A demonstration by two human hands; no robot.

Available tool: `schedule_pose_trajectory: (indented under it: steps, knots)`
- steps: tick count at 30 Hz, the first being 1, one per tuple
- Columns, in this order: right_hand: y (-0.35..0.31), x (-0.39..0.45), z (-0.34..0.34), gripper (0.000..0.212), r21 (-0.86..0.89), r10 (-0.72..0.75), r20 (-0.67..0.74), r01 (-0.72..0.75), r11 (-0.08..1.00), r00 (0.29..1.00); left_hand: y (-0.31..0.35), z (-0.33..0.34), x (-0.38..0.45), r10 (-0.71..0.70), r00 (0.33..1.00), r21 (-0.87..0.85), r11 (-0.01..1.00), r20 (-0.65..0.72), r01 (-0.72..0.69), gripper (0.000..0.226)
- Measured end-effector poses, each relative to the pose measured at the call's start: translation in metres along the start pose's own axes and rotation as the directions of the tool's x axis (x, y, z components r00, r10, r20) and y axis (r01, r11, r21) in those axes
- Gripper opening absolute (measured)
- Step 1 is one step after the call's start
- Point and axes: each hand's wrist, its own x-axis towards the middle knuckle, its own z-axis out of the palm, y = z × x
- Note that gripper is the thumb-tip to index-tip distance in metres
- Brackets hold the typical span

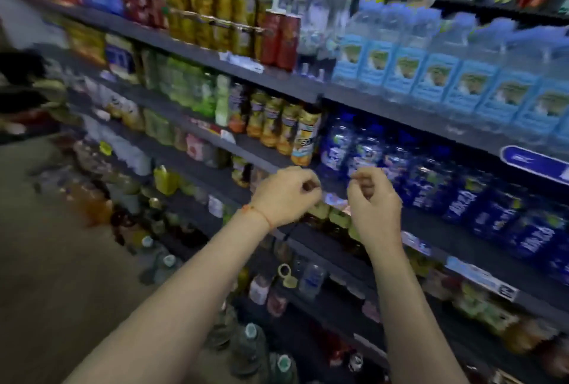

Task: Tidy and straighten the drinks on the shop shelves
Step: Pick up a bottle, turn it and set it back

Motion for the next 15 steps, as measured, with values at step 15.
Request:
schedule_pose_trajectory:
  steps: [15]
  knots:
    - [-0.069, 0.083, 0.383, 0.010, 0.050, 0.050, 0.352, -0.072, 0.996, 0.935, -0.338, -0.166, 0.032, -0.308, 0.951, -0.132, 0.943, 0.003, 0.305, 0.017]
